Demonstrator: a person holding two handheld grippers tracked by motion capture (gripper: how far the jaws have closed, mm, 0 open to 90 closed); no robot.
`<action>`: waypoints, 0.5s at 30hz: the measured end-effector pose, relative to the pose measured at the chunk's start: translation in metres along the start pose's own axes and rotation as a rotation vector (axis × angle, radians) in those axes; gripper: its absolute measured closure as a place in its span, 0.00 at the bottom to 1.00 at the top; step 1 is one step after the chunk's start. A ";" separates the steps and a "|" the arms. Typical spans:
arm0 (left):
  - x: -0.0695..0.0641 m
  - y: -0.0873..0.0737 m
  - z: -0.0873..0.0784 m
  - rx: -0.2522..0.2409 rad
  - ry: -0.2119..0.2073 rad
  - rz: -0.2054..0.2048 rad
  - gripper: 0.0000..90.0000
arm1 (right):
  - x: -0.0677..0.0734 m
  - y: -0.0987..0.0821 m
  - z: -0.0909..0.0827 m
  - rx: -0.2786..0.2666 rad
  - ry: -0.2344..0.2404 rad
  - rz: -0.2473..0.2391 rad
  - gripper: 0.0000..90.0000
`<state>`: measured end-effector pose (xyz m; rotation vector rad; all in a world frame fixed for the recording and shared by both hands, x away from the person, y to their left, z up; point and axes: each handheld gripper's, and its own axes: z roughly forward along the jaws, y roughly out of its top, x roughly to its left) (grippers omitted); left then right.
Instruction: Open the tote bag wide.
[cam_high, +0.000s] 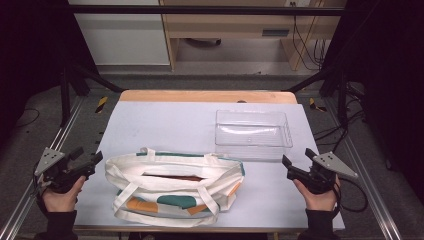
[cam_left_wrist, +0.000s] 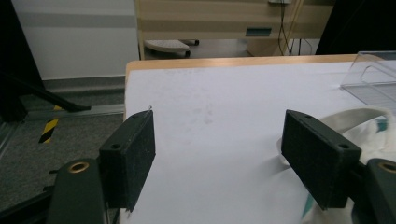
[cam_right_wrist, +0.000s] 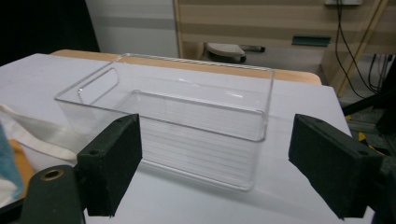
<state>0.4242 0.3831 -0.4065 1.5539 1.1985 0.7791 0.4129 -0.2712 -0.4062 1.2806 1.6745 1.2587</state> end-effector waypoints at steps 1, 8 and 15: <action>0.000 0.000 0.000 0.000 0.000 0.000 0.29 | 0.000 0.000 0.000 0.000 0.000 0.000 0.20; -0.013 0.011 -0.002 -0.003 -0.077 -0.013 0.33 | 0.030 0.011 0.009 0.022 0.105 -0.013 0.25; -0.030 0.019 -0.002 0.009 -0.130 0.008 0.36 | 0.063 0.017 0.019 0.060 0.197 -0.083 0.28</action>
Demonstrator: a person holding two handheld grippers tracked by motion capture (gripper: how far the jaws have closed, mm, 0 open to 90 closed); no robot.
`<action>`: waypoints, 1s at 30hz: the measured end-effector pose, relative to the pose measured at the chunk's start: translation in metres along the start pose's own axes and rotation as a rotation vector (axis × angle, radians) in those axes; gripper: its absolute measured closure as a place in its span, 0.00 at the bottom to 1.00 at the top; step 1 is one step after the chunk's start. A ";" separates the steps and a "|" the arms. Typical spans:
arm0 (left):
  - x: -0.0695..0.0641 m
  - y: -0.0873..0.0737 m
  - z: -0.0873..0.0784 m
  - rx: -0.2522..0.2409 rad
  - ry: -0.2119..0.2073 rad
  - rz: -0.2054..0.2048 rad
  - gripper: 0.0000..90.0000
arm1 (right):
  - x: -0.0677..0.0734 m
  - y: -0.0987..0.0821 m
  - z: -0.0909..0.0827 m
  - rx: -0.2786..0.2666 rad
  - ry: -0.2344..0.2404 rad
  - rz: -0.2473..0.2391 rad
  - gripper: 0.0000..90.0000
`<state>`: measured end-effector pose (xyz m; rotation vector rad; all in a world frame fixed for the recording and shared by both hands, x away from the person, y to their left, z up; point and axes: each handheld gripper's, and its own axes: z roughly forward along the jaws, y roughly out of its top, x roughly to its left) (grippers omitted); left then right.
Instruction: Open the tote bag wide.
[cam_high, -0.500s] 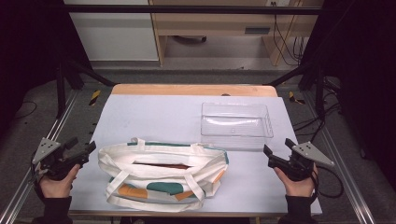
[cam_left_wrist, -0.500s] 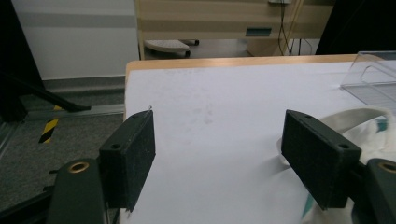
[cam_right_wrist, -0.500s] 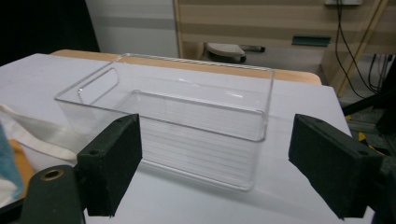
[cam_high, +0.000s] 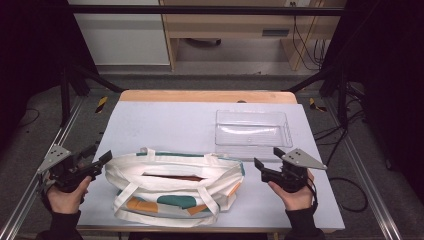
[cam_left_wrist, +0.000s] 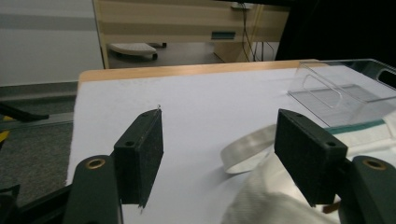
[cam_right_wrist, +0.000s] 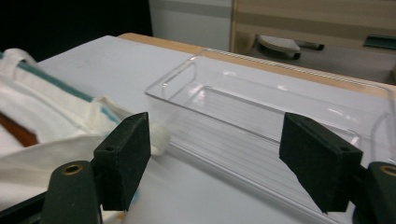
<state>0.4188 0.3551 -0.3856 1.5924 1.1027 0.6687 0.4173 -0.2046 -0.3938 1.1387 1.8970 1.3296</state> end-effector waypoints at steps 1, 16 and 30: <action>-0.003 0.002 0.000 -0.002 -0.004 0.007 0.36 | 0.004 0.002 0.001 0.002 0.009 -0.009 0.29; -0.027 0.007 0.013 0.126 -0.059 0.083 0.41 | 0.068 0.015 0.033 0.055 0.241 -0.083 0.38; -0.016 -0.007 0.025 0.282 -0.018 0.052 0.68 | 0.129 0.007 0.055 0.132 0.471 -0.168 0.41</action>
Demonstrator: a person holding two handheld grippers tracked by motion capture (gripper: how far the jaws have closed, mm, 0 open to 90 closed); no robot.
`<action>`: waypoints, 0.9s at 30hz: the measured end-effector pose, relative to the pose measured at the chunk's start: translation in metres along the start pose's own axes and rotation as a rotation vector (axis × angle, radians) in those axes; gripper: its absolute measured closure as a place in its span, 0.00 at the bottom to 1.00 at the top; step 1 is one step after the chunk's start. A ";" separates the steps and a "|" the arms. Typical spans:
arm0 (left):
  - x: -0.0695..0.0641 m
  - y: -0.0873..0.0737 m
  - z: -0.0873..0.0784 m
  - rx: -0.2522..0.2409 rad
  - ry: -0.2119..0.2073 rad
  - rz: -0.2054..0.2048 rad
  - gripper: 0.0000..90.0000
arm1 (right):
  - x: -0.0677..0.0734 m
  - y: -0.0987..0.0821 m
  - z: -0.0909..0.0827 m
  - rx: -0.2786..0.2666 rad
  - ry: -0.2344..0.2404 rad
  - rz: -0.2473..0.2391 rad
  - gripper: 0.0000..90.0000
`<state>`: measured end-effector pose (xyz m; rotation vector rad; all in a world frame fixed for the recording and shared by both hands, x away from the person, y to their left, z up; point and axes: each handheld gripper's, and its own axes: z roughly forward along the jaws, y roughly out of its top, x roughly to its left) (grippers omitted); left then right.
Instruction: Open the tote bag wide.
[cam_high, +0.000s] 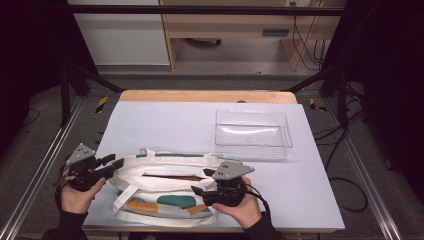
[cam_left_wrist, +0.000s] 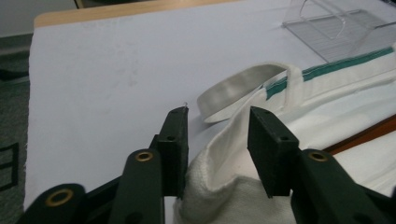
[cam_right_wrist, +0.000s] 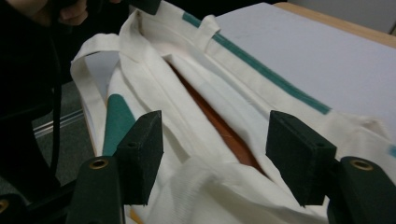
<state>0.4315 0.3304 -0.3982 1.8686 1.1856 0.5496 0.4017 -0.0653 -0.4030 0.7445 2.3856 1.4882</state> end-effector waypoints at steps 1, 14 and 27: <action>0.001 -0.002 0.002 0.020 0.007 0.000 0.70 | 0.005 -0.001 0.008 0.026 0.018 -0.014 0.40; 0.018 -0.008 0.021 0.007 -0.071 -0.033 0.56 | 0.007 -0.010 0.029 0.062 0.060 0.003 0.59; 0.009 -0.014 0.026 0.057 -0.080 -0.051 0.91 | 0.007 -0.009 0.027 0.098 0.054 0.010 0.92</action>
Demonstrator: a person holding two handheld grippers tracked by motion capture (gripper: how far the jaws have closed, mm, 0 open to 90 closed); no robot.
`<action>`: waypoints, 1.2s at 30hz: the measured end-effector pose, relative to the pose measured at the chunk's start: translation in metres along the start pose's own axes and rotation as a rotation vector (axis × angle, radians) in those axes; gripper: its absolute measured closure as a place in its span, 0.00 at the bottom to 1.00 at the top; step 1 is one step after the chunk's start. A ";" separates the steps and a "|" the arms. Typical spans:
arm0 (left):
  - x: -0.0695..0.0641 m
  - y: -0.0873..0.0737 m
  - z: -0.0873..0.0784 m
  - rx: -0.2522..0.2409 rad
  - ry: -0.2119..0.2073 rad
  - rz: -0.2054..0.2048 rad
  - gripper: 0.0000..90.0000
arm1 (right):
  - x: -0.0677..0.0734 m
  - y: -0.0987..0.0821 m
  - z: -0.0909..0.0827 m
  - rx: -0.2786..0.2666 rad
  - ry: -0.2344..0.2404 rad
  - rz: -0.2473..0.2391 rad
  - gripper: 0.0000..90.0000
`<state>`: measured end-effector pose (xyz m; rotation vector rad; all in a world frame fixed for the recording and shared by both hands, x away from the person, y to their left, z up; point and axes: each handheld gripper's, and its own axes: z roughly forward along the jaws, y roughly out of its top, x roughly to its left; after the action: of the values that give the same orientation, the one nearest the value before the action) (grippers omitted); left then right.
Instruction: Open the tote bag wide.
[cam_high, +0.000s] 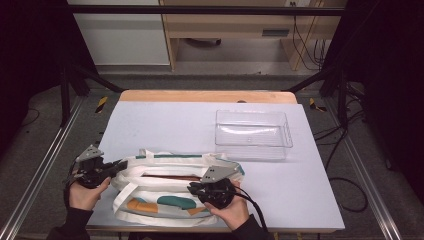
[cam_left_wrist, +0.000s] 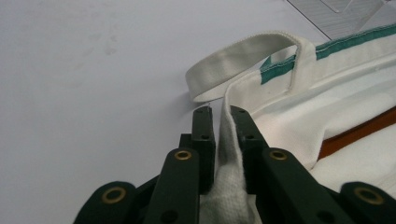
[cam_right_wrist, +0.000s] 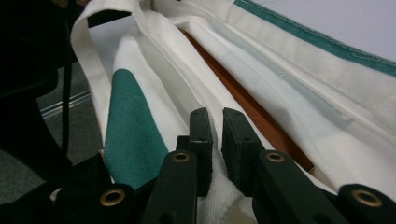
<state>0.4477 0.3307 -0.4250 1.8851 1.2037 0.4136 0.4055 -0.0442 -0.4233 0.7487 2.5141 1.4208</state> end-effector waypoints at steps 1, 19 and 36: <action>0.000 0.000 0.000 -0.007 0.005 -0.004 0.92 | 0.000 0.000 -0.002 0.000 0.015 0.007 0.92; -0.013 -0.005 -0.004 -0.094 0.063 -0.031 0.92 | 0.021 -0.036 0.022 0.147 0.072 0.003 0.91; -0.040 0.013 -0.039 -0.235 0.037 0.032 0.62 | 0.003 -0.005 -0.023 -0.060 -0.063 -0.015 0.68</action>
<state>0.4105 0.3119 -0.3854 1.7020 1.0995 0.5842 0.3931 -0.0627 -0.4147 0.7496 2.4140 1.4378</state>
